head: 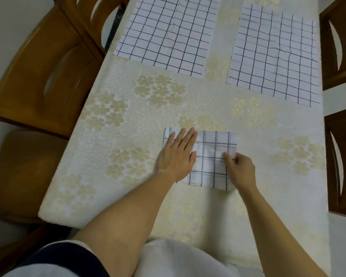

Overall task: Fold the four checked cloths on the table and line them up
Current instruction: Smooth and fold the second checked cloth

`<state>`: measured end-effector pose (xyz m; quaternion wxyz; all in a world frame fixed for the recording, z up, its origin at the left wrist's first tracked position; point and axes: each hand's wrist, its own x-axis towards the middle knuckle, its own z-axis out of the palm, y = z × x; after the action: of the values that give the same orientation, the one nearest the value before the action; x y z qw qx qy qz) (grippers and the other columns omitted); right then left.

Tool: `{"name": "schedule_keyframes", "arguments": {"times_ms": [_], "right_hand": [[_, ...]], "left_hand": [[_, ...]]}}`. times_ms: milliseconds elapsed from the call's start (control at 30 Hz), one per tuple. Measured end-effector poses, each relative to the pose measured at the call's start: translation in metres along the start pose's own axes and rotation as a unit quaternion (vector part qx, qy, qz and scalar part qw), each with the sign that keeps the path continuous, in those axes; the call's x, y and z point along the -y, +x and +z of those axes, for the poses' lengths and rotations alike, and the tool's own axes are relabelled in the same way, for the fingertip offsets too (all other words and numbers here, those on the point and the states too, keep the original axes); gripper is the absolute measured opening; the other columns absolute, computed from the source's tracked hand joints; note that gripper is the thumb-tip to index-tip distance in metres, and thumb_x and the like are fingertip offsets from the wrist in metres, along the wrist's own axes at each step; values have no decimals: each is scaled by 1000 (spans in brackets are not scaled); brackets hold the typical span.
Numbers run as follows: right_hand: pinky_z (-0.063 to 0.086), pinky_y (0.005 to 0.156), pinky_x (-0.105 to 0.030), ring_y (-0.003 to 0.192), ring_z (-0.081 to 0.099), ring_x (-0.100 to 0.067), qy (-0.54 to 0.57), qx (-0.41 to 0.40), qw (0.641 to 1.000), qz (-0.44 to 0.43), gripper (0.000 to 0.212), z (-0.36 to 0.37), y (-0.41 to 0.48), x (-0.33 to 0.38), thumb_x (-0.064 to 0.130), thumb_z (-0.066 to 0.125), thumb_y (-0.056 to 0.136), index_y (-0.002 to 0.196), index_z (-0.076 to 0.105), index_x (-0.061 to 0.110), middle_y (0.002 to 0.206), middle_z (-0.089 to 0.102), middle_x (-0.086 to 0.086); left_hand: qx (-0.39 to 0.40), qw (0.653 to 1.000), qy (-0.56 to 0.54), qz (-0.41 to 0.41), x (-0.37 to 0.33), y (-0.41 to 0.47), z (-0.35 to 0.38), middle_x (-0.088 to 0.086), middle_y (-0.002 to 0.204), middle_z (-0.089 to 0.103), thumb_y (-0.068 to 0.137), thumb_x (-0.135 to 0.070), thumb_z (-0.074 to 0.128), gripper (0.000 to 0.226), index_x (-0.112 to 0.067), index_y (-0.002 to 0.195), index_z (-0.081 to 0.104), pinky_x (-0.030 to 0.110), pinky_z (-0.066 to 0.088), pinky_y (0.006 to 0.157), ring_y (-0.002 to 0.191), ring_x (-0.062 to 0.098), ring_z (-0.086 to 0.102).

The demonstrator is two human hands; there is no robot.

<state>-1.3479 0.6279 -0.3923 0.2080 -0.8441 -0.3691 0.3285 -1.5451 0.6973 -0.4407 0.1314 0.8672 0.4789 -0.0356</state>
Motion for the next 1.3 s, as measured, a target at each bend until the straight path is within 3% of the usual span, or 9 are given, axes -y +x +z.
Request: {"name": "schedule_keyframes", "arguments": {"times_ms": [400,600,700,800,900,967,1067,1167,1300], "right_hand": [[40,51,-36,53,53,-31,-192,-140,957,-166,40,21,-38,65,36,34,107,75,49,16,59,57,-9],[47,60,-35,68,64,-27,-197,-63,959,-192,46,38,-51,84,39,25,108,125,63,19,78,70,-6],[47,65,-35,79,68,-29,-204,-33,960,-190,47,43,-55,93,39,28,107,148,45,22,90,73,-7],[49,64,-35,76,66,-28,-213,-18,958,-193,49,52,-57,97,40,29,107,149,41,18,89,72,-8],[45,60,-34,74,65,-29,-240,-1,952,-191,50,64,-58,103,42,26,107,147,38,16,90,71,-9],[40,61,-33,79,66,-31,-272,15,943,-190,52,72,-61,108,40,28,107,152,31,14,97,71,-10],[36,60,-32,72,60,-28,-311,35,933,-177,55,79,-63,112,31,39,104,153,28,9,97,70,-9],[42,61,-32,71,58,-25,-306,89,930,-184,64,86,-63,113,30,44,101,155,22,5,98,70,-8],[54,81,-39,102,65,-26,-222,86,939,-248,63,83,-66,102,41,45,100,155,31,14,119,66,-7]], "left_hand": [[13,1000,2,-13,-1,1,2,-4,169,-16,105,-54,6,69,-19,162,-10,45,-4,127,156,16,-16],[25,1000,-1,9,1,0,-2,2,168,-22,92,-47,-18,77,-13,161,-14,48,-5,126,154,21,-22],[8,998,59,35,4,-4,0,9,168,-22,101,-40,3,68,-9,159,-14,49,-1,126,155,25,-21],[-80,990,-118,7,9,-3,-2,7,171,7,108,-34,33,64,-12,162,8,40,11,127,158,18,3],[-226,901,-340,-145,19,-7,-23,3,143,59,107,-38,32,49,-14,142,57,31,37,113,134,16,51],[-209,872,-393,-203,23,-17,-47,-1,114,72,106,-50,30,53,-17,120,69,28,44,92,106,15,62],[-62,841,-494,-212,27,-18,-63,7,79,68,102,-56,47,51,-12,82,62,32,47,70,76,18,62],[-45,836,-489,-243,32,-11,-57,5,71,62,100,-47,57,43,-16,70,54,31,45,59,68,19,60],[-32,849,-447,-279,44,-1,-48,-2,68,55,104,-34,54,40,-18,68,49,26,35,52,61,12,51]]}}
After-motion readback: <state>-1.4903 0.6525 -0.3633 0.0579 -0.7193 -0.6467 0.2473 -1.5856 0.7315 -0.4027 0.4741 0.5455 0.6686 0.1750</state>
